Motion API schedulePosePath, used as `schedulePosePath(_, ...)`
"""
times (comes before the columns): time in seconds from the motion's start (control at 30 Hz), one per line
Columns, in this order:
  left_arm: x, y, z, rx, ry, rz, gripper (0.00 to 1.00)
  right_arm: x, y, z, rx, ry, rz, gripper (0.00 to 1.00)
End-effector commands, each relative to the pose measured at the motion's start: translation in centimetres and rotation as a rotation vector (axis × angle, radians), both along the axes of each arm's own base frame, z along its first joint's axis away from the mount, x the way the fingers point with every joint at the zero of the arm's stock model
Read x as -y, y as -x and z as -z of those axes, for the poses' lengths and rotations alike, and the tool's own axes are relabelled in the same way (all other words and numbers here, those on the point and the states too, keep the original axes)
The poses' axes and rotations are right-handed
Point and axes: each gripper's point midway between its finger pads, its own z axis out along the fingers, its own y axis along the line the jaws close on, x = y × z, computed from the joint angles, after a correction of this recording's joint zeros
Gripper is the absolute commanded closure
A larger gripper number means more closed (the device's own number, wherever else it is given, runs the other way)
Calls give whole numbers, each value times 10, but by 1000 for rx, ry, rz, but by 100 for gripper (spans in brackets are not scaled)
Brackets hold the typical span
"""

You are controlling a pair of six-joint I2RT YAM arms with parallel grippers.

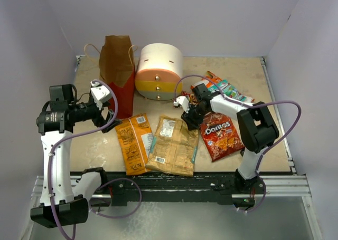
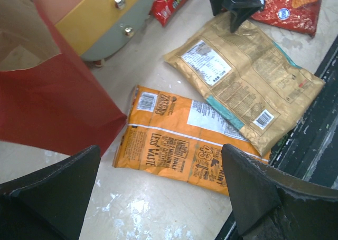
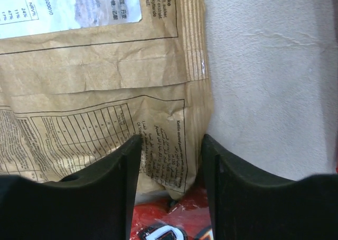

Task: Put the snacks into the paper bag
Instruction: Pick up the snack from the center of the board.

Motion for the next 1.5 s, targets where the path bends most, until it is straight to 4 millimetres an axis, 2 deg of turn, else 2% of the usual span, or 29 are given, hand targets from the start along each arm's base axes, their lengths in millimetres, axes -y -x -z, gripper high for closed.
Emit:
schedulePosePath(0.0, 10, -3, -2, 41, 15, 56, 1, -7, 8, -4, -55, -31, -47, 55)
schedulePosePath(0.17, 12, -7, 5, 25, 18, 71, 1, -14, 7, -18, -43, -68, -91, 78)
schedulePosePath(0.37, 25, -9, 8, 7, 21, 118, 1, -19, 9, -50, 1, -120, -148, 100)
schedulePosePath(0.5, 41, -9, 10, -1, 6, 174, 1, -20, 9, -83, 93, -155, -175, 100)
schedulePosePath(0.67, 72, -13, 6, -23, 33, 240, 0, -18, 3, -142, 303, -209, -184, 100)
schedulePosePath(0.93, 118, -30, -10, 52, 99, 331, 1, -13, 16, -227, 549, -325, -172, 100)
schedulePosePath(1.13, 136, -49, -20, 46, 167, 315, 1, -10, 26, -285, 680, -425, -116, 100)
schedulePosePath(1.47, 157, -68, -42, 81, 288, 347, 1, -4, 28, -360, 796, -534, -3, 100)
